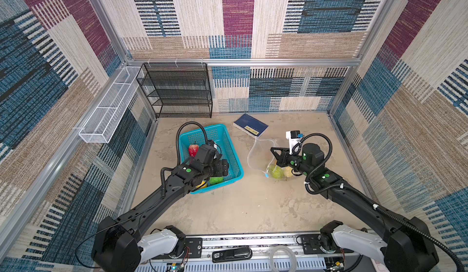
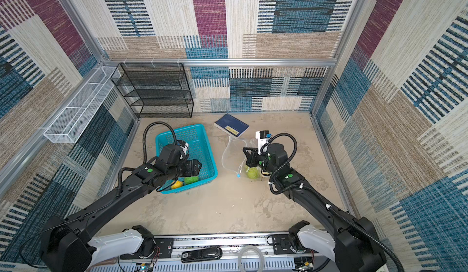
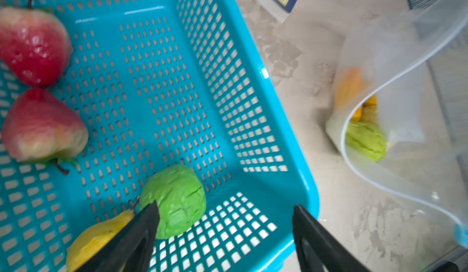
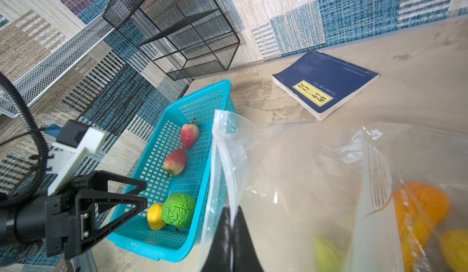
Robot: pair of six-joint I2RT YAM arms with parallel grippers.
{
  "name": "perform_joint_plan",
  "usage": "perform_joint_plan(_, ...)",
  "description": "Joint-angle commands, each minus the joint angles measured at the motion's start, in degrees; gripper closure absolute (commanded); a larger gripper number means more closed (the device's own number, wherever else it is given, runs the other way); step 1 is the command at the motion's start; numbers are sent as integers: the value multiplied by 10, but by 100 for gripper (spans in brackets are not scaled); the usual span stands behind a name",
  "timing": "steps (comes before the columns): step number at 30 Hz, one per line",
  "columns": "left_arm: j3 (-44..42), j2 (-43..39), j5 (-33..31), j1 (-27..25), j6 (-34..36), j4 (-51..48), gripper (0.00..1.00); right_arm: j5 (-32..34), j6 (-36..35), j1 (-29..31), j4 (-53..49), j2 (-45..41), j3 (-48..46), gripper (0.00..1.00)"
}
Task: Place the food in the zip-top bag and seal the zipper
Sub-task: 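Move the left gripper back over the basket, then lower the left gripper and grasp the round green fruit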
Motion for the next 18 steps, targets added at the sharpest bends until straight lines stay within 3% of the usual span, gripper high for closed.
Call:
perform_joint_plan(1, -25, -5, -14, 9, -37, -20, 15, 3, 4, 1, 13, 6, 11, 100)
perform_joint_plan(18, -16, 127, 35, 19, -61, 45, 14, 6, 2, 1, 4, 8, 22, 100)
